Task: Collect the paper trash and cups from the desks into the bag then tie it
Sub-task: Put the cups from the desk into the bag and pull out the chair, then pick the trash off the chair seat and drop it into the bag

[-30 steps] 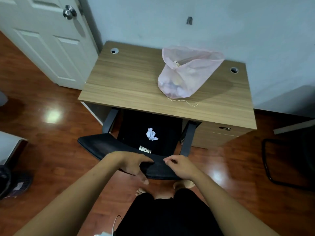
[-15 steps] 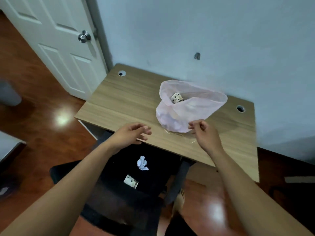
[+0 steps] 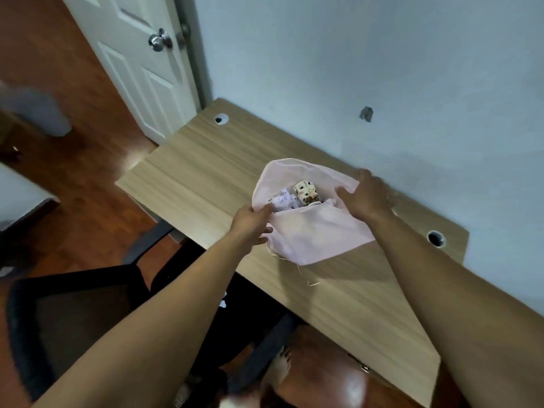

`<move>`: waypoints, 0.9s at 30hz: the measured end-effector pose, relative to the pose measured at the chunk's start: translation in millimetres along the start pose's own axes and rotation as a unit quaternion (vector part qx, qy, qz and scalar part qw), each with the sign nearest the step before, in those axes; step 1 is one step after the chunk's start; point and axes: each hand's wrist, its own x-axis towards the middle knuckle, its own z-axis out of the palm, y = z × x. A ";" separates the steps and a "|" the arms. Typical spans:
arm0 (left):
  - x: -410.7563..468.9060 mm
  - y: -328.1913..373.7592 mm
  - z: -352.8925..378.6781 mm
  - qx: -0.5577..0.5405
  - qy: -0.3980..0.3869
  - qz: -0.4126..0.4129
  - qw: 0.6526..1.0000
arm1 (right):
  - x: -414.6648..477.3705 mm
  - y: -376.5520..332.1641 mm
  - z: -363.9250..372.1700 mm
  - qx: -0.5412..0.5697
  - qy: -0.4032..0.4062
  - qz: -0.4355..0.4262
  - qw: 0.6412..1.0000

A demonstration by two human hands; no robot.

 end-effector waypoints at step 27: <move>-52.8 -48.6 -331.8 -0.065 0.226 0.079 0.969 | -119.5 -185.5 148.5 0.330 -0.429 -0.070 0.838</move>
